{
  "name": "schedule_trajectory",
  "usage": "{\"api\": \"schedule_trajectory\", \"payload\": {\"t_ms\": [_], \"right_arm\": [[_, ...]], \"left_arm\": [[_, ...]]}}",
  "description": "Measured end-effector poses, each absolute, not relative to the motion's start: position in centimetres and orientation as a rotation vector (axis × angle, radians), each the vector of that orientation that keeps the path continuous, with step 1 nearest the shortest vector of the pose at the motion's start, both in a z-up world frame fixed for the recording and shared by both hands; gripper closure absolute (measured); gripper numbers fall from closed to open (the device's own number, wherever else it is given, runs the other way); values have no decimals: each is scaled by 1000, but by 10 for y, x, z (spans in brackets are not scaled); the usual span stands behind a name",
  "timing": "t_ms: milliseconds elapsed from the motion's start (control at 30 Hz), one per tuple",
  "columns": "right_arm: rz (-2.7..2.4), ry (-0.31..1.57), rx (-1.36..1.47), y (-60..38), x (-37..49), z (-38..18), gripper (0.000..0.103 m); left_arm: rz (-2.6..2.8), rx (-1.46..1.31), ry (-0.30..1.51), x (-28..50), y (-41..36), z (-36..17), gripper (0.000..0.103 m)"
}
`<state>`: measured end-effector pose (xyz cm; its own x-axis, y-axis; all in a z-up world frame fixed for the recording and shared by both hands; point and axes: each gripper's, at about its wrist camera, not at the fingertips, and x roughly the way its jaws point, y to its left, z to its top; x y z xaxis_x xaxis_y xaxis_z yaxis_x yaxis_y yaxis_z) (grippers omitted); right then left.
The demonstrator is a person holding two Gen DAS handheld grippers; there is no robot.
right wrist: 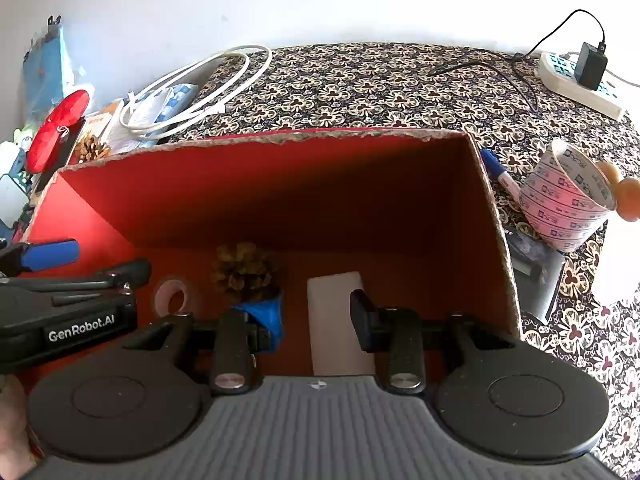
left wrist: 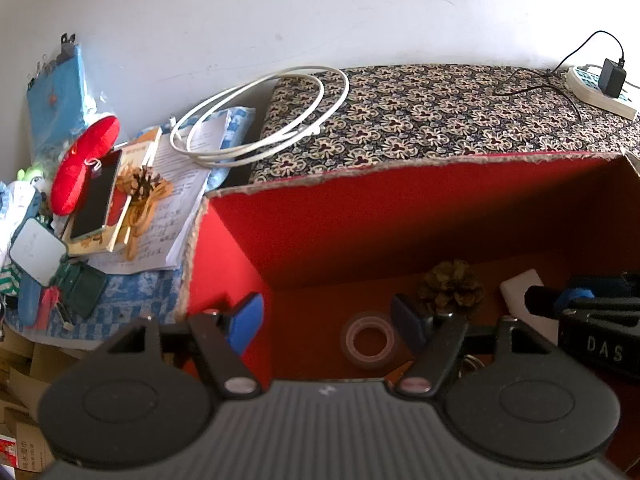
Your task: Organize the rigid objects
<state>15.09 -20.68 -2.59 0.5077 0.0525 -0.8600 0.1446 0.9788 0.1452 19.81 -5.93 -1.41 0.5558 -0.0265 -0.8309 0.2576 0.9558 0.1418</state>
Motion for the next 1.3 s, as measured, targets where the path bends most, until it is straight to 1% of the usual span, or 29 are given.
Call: {"api": "schedule_trajectory", "payload": {"t_ms": [1300], "right_arm": [[-61, 1031, 210, -205, 150, -25, 84]], "left_arm": [[-169, 255, 966, 199, -60, -14, 27]]}}
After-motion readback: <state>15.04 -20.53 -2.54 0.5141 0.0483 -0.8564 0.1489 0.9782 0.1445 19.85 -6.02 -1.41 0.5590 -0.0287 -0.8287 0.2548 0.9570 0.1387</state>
